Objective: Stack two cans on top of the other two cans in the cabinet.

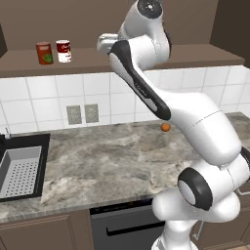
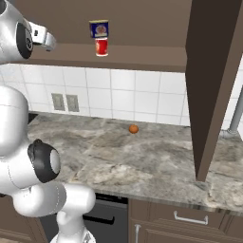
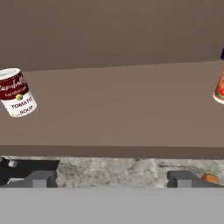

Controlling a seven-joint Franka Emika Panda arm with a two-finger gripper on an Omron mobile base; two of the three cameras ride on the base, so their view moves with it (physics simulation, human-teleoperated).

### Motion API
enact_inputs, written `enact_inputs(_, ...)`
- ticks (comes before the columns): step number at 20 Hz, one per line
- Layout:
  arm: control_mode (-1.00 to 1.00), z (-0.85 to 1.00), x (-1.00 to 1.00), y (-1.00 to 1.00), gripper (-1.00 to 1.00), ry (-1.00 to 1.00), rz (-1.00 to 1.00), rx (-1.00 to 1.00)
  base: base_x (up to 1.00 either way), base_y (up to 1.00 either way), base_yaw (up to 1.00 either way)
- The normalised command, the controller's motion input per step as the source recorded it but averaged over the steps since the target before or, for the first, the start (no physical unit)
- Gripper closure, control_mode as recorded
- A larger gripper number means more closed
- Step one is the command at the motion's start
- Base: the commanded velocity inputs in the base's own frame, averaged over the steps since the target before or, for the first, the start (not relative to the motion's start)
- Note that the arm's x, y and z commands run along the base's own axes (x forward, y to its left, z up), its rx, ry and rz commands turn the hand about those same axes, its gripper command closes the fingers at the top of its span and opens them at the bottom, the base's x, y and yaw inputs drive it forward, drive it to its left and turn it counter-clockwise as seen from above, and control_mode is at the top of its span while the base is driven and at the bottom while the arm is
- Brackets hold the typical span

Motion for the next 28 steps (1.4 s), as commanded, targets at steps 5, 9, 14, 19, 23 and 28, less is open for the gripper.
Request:
enact_inputs(5,-1.0,-0.09,0.1,0.31,-1.0,0.0,0.62,0.07,0.0,0.0,0.0)
enact_inputs(9,-1.0,0.0,0.29,0.26,-1.0,0.0,0.55,0.02,0.0,0.0,0.0)
enact_inputs(14,-1.0,0.03,0.3,0.31,-1.0,0.0,0.37,0.0,0.0,0.0,0.0)
enact_inputs(19,-1.0,0.13,0.22,0.22,-1.0,0.0,0.16,-0.02,0.0,0.0,0.0)
enact_inputs(23,-1.0,0.19,0.13,0.19,-1.0,0.02,0.0,-0.09,0.0,0.0,0.0)
enact_inputs(28,-1.0,0.06,0.12,0.29,-1.0,0.0,0.0,-0.04,0.0,0.0,0.0)
